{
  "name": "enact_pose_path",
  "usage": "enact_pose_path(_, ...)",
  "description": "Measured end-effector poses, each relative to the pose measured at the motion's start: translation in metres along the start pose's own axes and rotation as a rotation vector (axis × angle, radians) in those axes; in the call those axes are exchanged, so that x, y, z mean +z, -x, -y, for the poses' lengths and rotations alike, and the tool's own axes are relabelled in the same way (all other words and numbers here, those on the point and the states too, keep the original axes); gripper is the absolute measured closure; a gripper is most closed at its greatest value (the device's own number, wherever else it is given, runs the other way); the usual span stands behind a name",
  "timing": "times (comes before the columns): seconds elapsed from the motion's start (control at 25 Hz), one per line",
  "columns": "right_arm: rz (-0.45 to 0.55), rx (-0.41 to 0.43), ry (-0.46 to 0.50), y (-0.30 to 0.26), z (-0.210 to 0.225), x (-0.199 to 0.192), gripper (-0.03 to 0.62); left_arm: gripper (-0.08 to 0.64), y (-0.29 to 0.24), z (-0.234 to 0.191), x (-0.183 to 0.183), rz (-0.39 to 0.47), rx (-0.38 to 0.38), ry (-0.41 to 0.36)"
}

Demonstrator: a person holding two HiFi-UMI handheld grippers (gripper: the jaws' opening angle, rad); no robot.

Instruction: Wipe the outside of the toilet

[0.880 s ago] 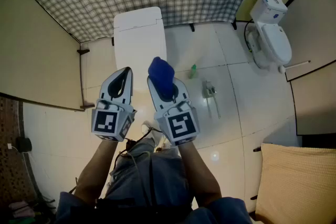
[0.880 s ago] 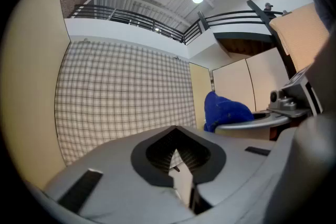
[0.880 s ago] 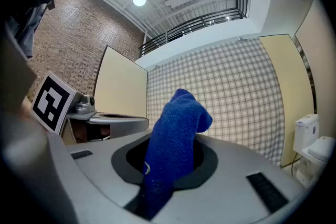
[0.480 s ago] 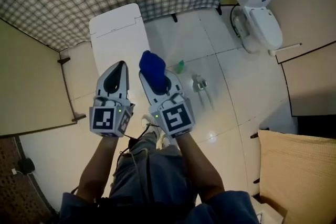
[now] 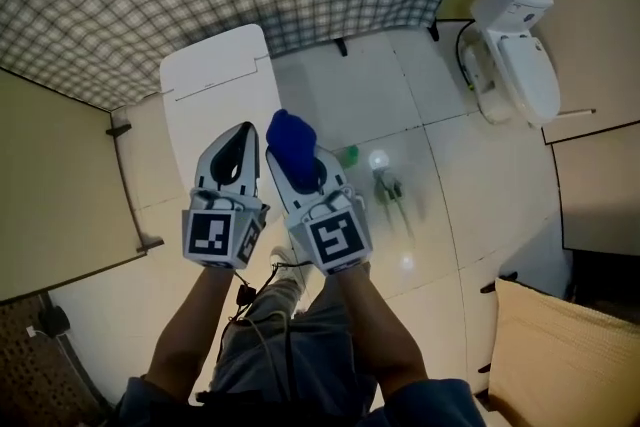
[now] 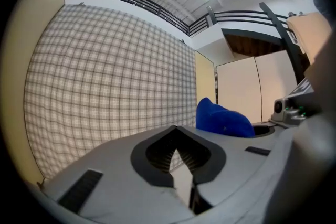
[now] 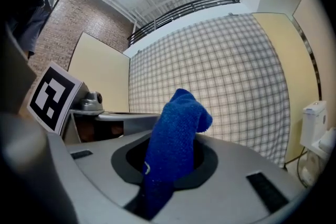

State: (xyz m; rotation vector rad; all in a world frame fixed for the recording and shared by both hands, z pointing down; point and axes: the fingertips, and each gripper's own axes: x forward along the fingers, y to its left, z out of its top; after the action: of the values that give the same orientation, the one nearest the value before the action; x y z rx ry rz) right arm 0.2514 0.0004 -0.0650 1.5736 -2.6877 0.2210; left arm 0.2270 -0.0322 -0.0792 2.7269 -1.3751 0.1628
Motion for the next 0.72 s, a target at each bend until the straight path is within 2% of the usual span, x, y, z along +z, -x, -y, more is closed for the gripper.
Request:
enact_pose_path(0.16,-0.009,0.055,-0.048,-0.036,0.065,-0.042,0.517,0.548,-0.069,-0.004,-0.040,-0.027,0.050,-0.021)
enact_pose_path(0.4,-0.012,0.113,-0.178,-0.089,0.159,-0.128,0.517,0.548,-0.166,-0.010,-0.133,-0.131,0.123,-0.062)
enact_pose_path(0.56,-0.017,0.132,-0.231,-0.128,0.213,-0.201,0.517,0.548,-0.222,-0.018,-0.195,-0.192,0.150,-0.139)
enact_pose_path(0.72,0.000,0.182,-0.231,-0.178,0.240,-0.277,0.517,0.548,-0.260,-0.037,-0.242,-0.205,0.175,-0.252)
